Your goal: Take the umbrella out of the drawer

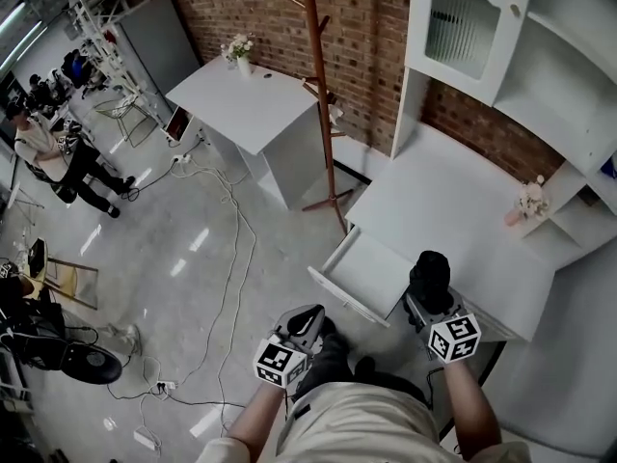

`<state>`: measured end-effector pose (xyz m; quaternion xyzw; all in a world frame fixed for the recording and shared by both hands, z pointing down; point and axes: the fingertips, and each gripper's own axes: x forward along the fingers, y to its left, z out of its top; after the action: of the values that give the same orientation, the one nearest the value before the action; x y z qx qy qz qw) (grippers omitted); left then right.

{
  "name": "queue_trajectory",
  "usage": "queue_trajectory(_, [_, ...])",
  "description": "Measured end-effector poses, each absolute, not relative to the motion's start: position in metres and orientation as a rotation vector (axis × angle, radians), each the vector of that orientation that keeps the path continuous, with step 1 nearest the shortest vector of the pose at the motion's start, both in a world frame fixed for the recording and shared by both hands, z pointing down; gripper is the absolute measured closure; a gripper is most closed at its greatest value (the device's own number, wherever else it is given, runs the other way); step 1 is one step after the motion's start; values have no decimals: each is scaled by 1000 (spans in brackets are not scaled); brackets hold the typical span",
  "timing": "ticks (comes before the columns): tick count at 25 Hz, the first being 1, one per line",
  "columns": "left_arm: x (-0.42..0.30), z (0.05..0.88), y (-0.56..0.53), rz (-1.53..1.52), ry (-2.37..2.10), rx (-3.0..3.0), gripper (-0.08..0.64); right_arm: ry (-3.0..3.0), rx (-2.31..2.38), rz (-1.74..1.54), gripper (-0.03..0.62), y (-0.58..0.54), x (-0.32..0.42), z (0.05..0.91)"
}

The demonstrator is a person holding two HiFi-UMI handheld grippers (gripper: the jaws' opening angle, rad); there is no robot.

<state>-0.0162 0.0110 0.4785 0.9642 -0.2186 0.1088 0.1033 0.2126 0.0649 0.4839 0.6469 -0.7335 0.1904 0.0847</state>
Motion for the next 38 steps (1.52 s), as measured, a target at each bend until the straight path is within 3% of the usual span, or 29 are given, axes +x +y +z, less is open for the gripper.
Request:
queue_trajectory(14, [-52,434,39,263,-740,2832,534,-2258,1950,499,316,98,209,437])
queue_trajectory(38, [-138,370,-42,134,-789,2893,534,-2159,2332,297,316,107,197,347])
